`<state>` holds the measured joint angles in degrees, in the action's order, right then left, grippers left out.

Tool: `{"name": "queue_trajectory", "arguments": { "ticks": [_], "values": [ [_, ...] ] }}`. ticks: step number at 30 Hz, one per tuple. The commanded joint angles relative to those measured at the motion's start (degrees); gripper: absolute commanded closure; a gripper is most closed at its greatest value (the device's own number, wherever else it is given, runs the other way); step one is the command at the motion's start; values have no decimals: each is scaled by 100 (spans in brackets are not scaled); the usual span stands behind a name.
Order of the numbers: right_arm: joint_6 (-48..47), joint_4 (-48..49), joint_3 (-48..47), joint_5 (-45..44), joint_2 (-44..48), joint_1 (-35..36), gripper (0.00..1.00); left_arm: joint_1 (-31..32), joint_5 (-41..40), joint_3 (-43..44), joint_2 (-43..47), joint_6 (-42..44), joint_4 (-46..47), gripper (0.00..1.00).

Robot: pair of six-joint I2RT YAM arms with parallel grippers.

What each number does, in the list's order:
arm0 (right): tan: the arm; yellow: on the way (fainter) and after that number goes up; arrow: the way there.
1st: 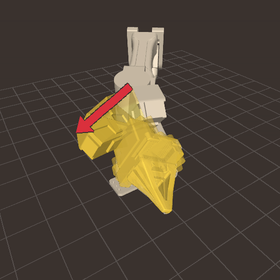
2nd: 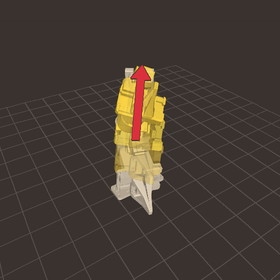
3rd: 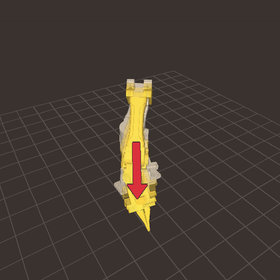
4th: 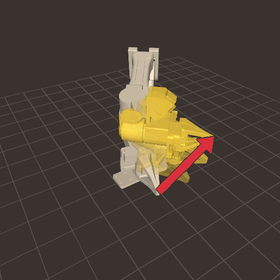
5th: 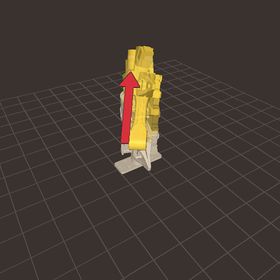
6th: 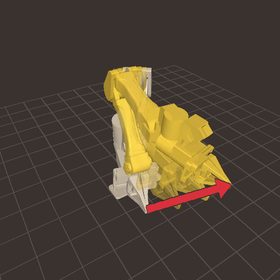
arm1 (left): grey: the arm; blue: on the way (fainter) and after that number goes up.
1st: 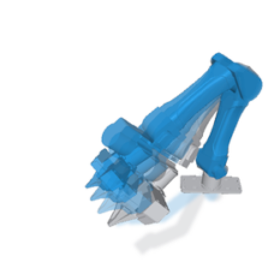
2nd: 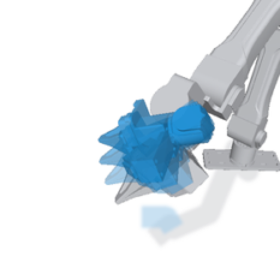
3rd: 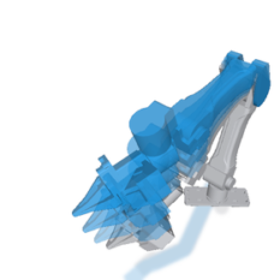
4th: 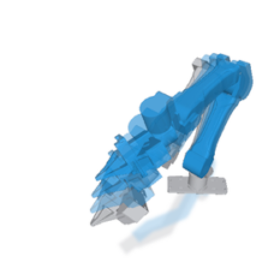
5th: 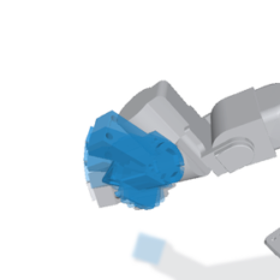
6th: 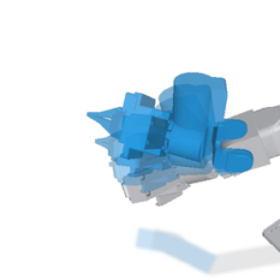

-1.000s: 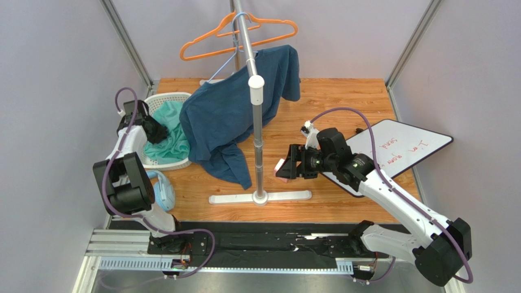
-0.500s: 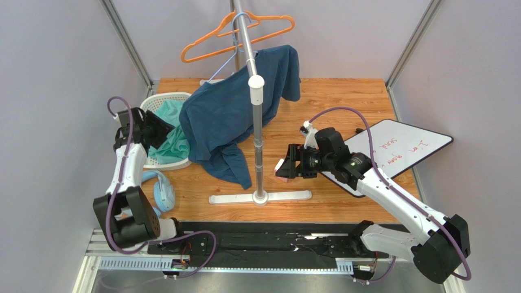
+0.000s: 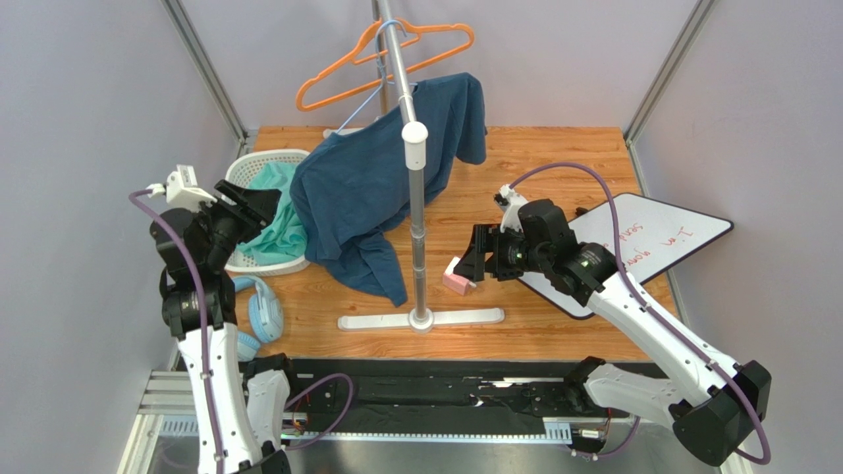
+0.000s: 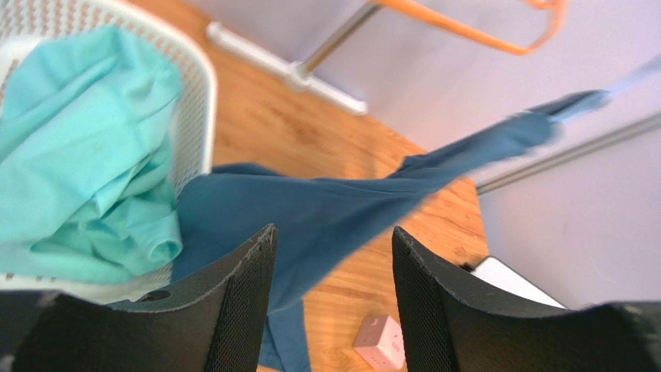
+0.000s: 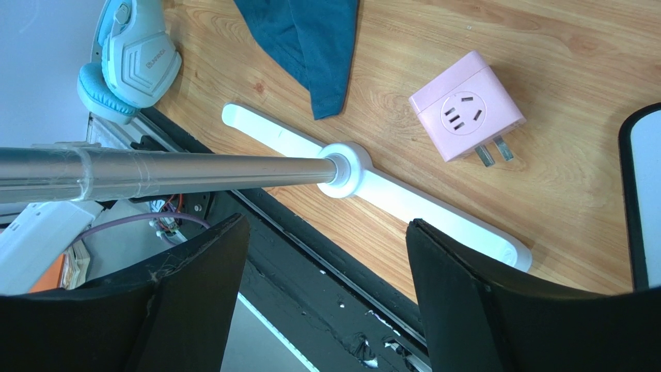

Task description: Remove the t-shirt from the hanger

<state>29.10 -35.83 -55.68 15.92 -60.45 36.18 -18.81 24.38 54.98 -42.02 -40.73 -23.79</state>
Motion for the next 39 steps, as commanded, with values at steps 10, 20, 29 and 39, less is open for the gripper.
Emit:
{"name": "queue_trajectory", "arguments": {
  "ticks": [10,20,29,39],
  "values": [
    [-98,331,-293,192,674,-24,20,-18,2817,1980,-288,538,1317,34],
    [122,472,-435,201,823,-32,20,1844,1247,2588,-1159,2767,823,32],
    [148,367,-523,51,885,-24,20,2584,506,3342,-2591,3335,912,36],
    [34,445,-1059,113,271,-32,20,2733,1614,3836,-3471,3335,1121,37]
  ]
}}
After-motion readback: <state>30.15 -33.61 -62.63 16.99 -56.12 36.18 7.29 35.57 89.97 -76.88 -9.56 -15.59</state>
